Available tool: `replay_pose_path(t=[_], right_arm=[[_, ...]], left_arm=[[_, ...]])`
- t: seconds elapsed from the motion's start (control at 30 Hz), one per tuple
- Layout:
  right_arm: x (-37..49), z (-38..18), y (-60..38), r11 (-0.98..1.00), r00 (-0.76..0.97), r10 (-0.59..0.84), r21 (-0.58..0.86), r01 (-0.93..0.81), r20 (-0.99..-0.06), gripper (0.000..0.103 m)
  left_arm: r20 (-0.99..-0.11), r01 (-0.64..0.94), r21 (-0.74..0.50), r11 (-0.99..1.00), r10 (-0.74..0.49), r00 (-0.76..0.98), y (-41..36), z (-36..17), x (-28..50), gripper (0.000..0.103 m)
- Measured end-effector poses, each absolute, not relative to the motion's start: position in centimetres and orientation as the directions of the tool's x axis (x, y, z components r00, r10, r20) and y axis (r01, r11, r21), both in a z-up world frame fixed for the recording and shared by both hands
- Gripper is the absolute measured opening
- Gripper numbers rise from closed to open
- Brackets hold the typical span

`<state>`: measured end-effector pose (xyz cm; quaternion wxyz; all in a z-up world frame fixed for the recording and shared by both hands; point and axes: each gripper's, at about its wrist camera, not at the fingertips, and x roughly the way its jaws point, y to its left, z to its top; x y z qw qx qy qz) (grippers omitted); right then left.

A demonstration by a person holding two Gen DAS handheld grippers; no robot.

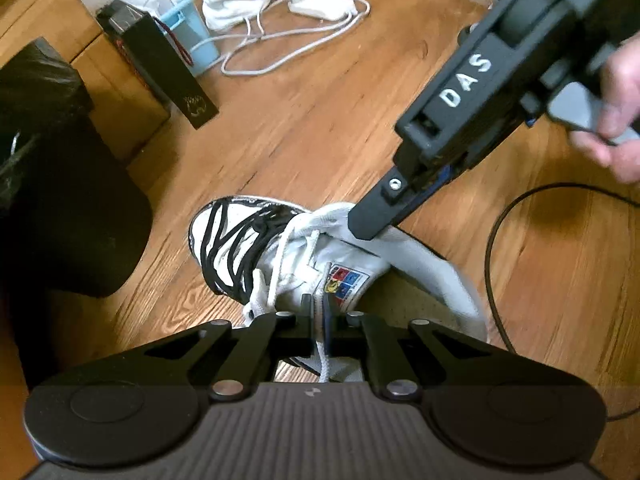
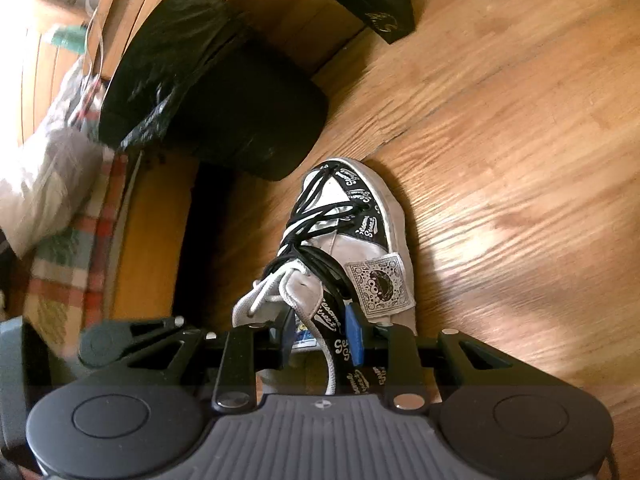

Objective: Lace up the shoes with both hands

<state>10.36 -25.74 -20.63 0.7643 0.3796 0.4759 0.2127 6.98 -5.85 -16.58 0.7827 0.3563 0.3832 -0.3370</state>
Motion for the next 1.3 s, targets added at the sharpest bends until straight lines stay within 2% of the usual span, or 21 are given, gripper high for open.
replay_pose_path(t=[0.1, 0.17, 0.23, 0.27, 0.37, 0.43, 0.53, 0.6, 0.77, 0.9, 1.03, 1.17, 1.3], right_arm=[[10.0, -22.2, -27.0, 0.503, 0.477, 0.729, 0.857, 0.112, -0.49, 0.036], [9.5, -24.1, -28.3, 0.376, 0.502, 0.751, 0.903, 0.208, -0.429, 0.034], [9.1, -25.3, -29.4, 0.381, 0.507, 0.703, 0.867, 0.323, -0.498, 0.032], [9.1, -25.4, -29.6, 0.408, 0.493, 0.705, 0.861, 0.305, -0.509, 0.031], [9.0, -24.1, -29.8, 0.415, 0.521, 0.727, 0.89, 0.186, -0.448, 0.031], [9.2, -22.0, -29.1, 0.513, 0.537, 0.698, 0.854, 0.087, -0.474, 0.031], [9.4, -18.7, -26.4, 0.693, 0.537, 0.643, 0.714, -0.102, -0.547, 0.033], [9.7, -17.3, -24.6, 0.74, 0.526, 0.631, 0.646, -0.188, -0.57, 0.035], [10.3, -17.2, -22.6, 0.789, 0.492, 0.592, 0.583, -0.192, -0.638, 0.036], [10.2, -18.4, -23.5, 0.758, 0.493, 0.612, 0.637, -0.141, -0.618, 0.038], [9.8, -18.2, -23.5, 0.726, 0.486, 0.648, 0.669, -0.161, -0.586, 0.038], [10.0, -18.6, -23.2, 0.759, 0.482, 0.613, 0.637, -0.139, -0.626, 0.038], [10.1, -20.5, -25.0, 0.639, 0.496, 0.668, 0.769, -0.001, -0.554, 0.038]], left_arm=[[-0.839, 0.8, 0.291, 0.524, -0.261, 0.477, -6.2, -16.6, 7.3, 0.005], [-0.837, 0.797, 0.279, 0.535, -0.271, 0.475, -6.5, -16.4, 7.6, 0.005], [-0.833, 0.797, 0.274, 0.539, -0.281, 0.476, -6.8, -16.3, 7.8, 0.005], [-0.833, 0.799, 0.271, 0.537, -0.284, 0.474, -6.9, -16.3, 7.9, 0.005], [-0.832, 0.809, 0.283, 0.515, -0.288, 0.474, -7.0, -16.3, 7.6, 0.005], [-0.833, 0.805, 0.276, 0.526, -0.287, 0.473, -6.6, -16.4, 7.7, 0.005], [-0.83, 0.788, 0.258, 0.559, -0.289, 0.477, -6.1, -16.4, 8.0, 0.005], [-0.827, 0.783, 0.255, 0.567, -0.291, 0.48, -5.8, -16.2, 7.9, 0.005], [-0.827, 0.776, 0.241, 0.583, -0.295, 0.478, -5.3, -16.4, 8.0, 0.005], [-0.821, 0.777, 0.234, 0.584, -0.309, 0.48, -5.1, -16.2, 7.9, 0.005], [-0.821, 0.773, 0.226, 0.592, -0.312, 0.479, -5.2, -16.2, 8.2, 0.005], [-0.819, 0.772, 0.219, 0.596, -0.318, 0.478, -5.1, -16.1, 8.1, 0.005], [-0.818, 0.773, 0.214, 0.598, -0.323, 0.476, -4.8, -16.2, 7.9, 0.005]])
